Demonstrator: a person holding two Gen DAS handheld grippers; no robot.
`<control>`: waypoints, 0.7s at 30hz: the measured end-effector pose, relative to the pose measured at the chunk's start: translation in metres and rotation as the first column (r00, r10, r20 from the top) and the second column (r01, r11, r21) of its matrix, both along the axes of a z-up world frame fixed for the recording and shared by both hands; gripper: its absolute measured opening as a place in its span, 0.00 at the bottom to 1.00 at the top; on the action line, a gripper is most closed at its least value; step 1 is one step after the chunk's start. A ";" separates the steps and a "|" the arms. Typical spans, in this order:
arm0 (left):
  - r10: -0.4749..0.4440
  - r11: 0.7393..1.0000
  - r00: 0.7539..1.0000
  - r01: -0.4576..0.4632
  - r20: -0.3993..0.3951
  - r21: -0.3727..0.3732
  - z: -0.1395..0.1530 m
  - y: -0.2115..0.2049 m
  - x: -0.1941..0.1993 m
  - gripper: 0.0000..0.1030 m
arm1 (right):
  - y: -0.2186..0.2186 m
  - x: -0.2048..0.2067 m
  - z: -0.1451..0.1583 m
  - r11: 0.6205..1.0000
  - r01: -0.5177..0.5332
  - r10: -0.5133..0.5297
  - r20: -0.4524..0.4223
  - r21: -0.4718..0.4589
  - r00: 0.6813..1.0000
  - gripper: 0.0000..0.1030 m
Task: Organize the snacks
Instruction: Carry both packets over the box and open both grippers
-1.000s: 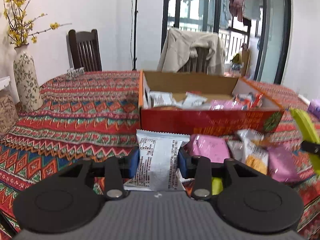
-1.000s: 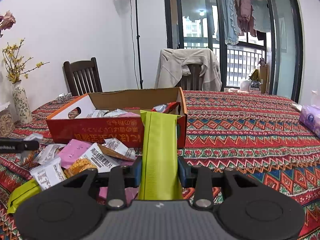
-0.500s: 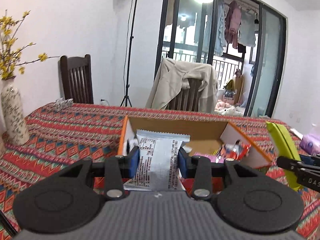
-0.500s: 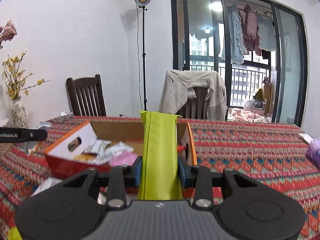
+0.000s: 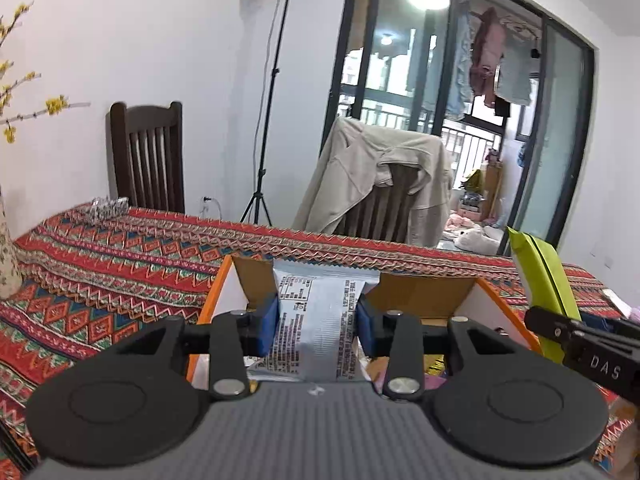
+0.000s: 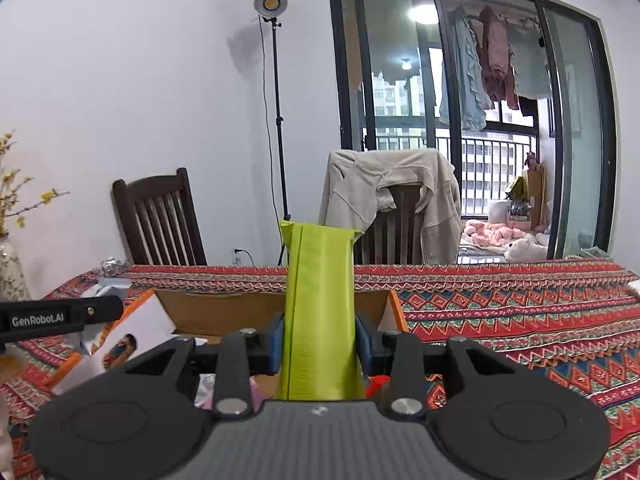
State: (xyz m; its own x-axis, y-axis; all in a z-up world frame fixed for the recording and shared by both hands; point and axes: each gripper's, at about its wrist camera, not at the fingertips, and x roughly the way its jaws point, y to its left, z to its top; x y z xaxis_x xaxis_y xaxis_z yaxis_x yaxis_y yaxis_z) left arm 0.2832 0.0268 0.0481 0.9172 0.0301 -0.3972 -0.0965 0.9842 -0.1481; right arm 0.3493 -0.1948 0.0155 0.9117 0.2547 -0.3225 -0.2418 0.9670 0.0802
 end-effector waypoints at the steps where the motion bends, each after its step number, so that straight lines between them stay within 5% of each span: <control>1: 0.005 1.000 1.000 -0.005 -0.005 -0.002 -0.004 0.001 0.004 0.39 | 0.000 0.006 -0.004 1.000 0.000 0.000 -0.009 0.004 1.000 0.34; 13: -0.004 1.000 0.999 0.003 -0.054 -0.006 -0.032 0.007 0.019 0.39 | 0.006 0.029 -0.040 1.000 -0.029 0.028 -0.088 -0.008 0.996 0.35; 15: -0.004 1.000 0.999 0.003 -0.048 -0.007 -0.032 0.007 0.016 0.45 | 0.004 0.030 -0.042 1.000 -0.024 0.023 -0.098 -0.010 0.995 0.38; 17: -0.006 1.000 1.000 0.006 -0.030 -0.020 -0.032 0.009 0.013 0.63 | 0.001 0.028 -0.042 1.000 -0.017 0.017 -0.098 -0.006 0.995 0.39; 18: 0.001 1.000 1.000 -0.001 -0.019 -0.024 -0.031 0.009 0.011 0.70 | 0.000 0.026 -0.042 1.000 -0.015 0.014 -0.097 -0.004 0.995 0.46; 21: 0.037 0.998 0.999 -0.036 0.015 -0.049 -0.028 0.014 0.004 1.00 | -0.005 0.025 -0.041 1.000 -0.014 0.016 -0.104 0.026 0.994 0.93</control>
State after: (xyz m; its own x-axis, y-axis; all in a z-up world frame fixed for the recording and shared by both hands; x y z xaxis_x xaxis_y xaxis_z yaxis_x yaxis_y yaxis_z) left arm 0.2876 0.0412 0.0196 0.9222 0.0447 -0.3841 -0.1295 0.9716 -0.1979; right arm 0.3740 -0.2002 -0.0258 0.8696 0.2771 -0.4088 -0.2452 0.9608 0.1295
